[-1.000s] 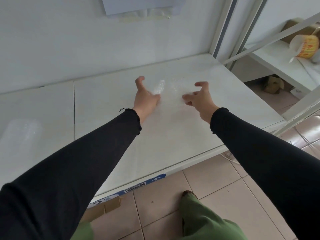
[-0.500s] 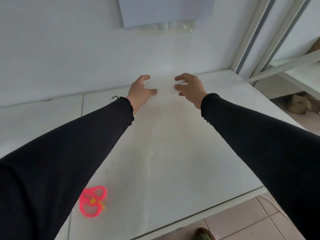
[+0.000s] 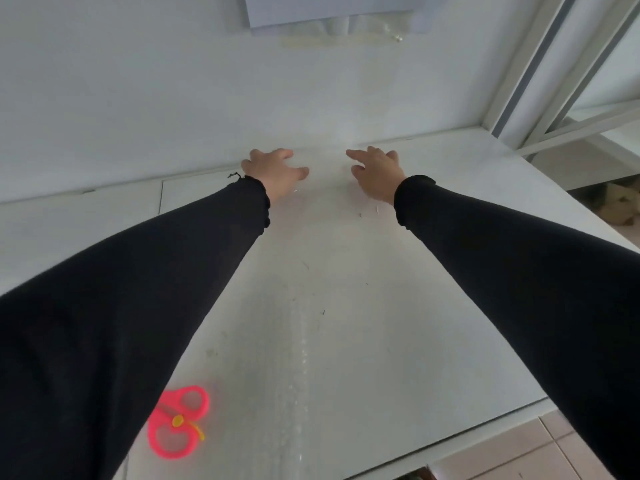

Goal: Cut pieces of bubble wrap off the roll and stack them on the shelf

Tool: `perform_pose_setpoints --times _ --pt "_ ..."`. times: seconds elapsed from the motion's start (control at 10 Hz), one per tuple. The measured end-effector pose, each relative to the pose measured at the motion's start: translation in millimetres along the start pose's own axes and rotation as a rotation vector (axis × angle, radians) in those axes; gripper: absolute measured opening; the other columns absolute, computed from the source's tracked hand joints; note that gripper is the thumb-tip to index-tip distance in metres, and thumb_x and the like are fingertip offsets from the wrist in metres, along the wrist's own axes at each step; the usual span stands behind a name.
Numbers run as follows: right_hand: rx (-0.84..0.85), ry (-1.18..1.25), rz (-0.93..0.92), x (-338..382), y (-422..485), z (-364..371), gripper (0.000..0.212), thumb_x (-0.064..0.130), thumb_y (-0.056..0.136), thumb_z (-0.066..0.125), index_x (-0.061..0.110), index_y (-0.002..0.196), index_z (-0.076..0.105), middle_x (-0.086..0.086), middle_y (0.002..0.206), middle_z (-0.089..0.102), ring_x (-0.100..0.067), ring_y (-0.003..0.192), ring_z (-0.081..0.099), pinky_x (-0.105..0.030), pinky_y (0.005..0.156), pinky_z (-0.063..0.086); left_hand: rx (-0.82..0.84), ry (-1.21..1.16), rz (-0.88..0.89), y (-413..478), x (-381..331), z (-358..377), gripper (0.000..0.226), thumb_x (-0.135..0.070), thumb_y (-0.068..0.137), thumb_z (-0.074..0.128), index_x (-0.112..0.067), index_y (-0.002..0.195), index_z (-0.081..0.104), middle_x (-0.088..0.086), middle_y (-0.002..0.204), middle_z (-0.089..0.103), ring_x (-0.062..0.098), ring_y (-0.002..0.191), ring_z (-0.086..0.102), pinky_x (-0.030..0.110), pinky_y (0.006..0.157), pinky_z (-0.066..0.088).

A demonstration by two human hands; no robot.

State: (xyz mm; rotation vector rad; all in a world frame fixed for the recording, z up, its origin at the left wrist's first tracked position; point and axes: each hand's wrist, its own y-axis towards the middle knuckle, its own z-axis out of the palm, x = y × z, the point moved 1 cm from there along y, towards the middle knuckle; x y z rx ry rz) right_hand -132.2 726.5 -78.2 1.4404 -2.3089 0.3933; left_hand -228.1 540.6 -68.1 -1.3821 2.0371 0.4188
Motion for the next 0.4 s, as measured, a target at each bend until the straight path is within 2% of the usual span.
perform_pose_setpoints --times 0.1,0.2,0.3,0.4 --pt "-0.069 0.069 -0.013 3 -23 -20 0.047 0.018 0.104 0.033 0.030 0.147 0.047 -0.007 0.154 0.041 -0.032 0.140 0.027 -0.039 0.111 0.030 -0.047 0.024 0.043 -15 3 -20 0.047 -0.041 0.095 0.056 -0.030 0.141 0.055 0.013 0.145 0.034 0.033 0.140 0.027 0.045 0.111 0.040" --pt "-0.090 0.070 -0.035 9 -54 -38 0.041 0.018 0.102 0.039 0.025 0.139 0.055 -0.007 0.144 0.048 -0.029 0.136 0.033 -0.035 0.101 0.035 -0.053 0.066 0.087 -45 5 -44 0.034 -0.032 0.095 0.058 -0.027 0.128 0.064 0.012 0.141 0.039 0.031 0.139 0.030 0.044 0.108 0.043" --pt "-0.093 0.051 -0.090 24 -100 -58 0.037 0.021 0.098 0.047 0.025 0.133 0.059 -0.005 0.138 0.054 -0.027 0.131 0.042 -0.033 0.097 0.037 -0.046 0.108 0.148 -95 6 -70 0.029 -0.031 0.095 0.059 -0.025 0.122 0.068 0.011 0.139 0.045 0.029 0.137 0.032 0.041 0.104 0.044" --pt "-0.110 0.026 -0.184 46 -147 -83 0.032 0.023 0.097 0.052 0.025 0.128 0.062 -0.001 0.131 0.060 -0.024 0.123 0.050 -0.030 0.091 0.039 -0.062 0.199 0.246 -148 -2 -103 0.030 -0.029 0.097 0.060 -0.023 0.125 0.066 0.011 0.136 0.051 0.031 0.135 0.037 0.037 0.102 0.037"
